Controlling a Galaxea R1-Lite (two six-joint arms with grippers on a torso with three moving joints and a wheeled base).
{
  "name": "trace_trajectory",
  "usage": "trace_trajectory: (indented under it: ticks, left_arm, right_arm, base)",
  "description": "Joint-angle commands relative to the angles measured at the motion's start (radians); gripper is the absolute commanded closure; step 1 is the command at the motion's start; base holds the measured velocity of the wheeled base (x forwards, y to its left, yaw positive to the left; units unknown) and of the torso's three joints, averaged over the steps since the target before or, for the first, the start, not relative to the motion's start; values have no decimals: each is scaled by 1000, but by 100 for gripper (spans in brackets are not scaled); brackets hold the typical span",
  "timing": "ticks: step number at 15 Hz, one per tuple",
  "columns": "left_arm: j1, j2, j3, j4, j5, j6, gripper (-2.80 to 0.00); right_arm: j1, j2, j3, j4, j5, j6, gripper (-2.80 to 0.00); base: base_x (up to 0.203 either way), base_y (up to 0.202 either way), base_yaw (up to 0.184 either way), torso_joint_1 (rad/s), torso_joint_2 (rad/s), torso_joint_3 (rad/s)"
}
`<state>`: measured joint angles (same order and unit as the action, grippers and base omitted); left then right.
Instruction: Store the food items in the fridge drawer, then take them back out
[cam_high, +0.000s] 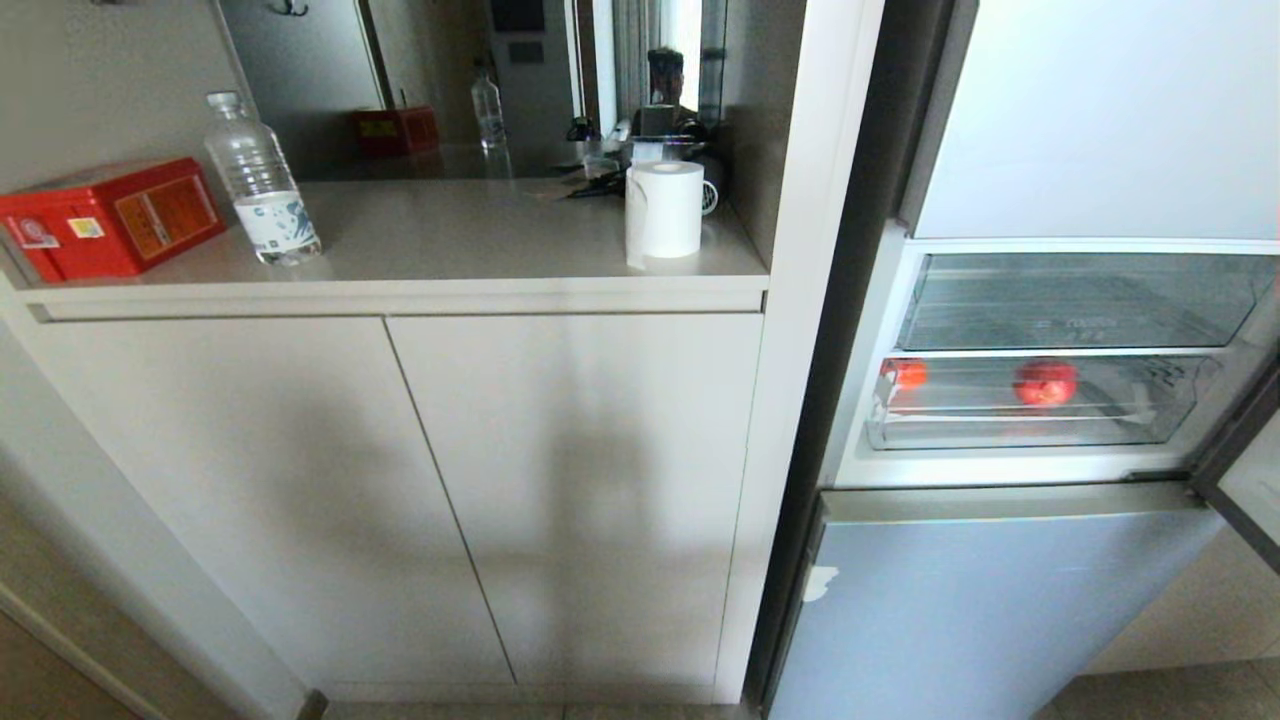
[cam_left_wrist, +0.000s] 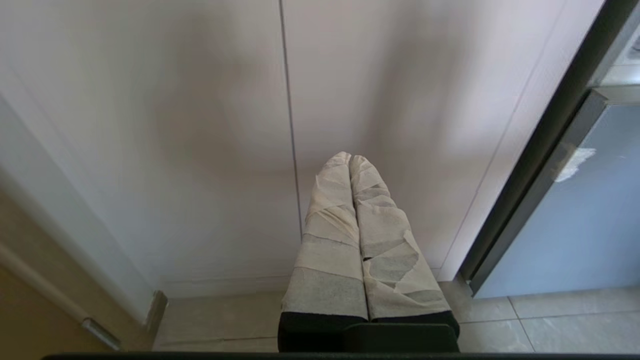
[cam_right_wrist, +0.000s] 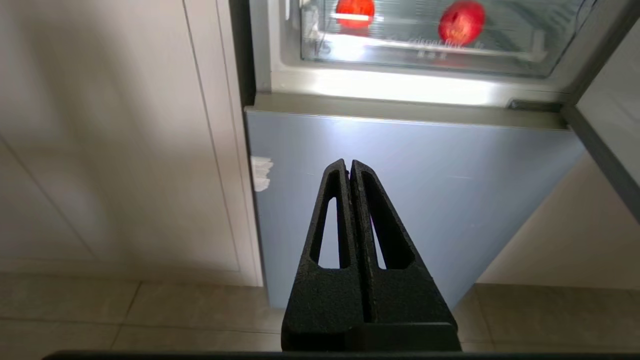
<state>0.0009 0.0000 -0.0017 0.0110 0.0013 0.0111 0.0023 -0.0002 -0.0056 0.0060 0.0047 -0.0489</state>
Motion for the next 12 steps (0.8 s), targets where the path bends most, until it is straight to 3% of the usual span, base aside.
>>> trace_trajectory:
  ticks: [1,6,9,10,12]
  left_arm:
    - [1,2,0,0,0,0,0]
    - [1,2,0,0,0,0,0]
    - [1,2,0,0,0,1,0]
    - [1,2,0,0,0,0,0]
    - [1,2,0,0,0,1,0]
  right_arm:
    - [1,49,-68,4,4,11,0]
    - [4,634,-329,-20,14,145,0]
    - [9,1034,-412,-183,39,182,0]
    - [11,1152,-430,-255,46,182,-280]
    - [15,1384,-457,-427,55,180,-280]
  base:
    - [0,0,0,0,0,0]
    - [0,0,0,0,0,0]
    - [0,0,0,0,0,0]
    - [0,0,0,0,0,0]
    - [0,0,0,0,0,0]
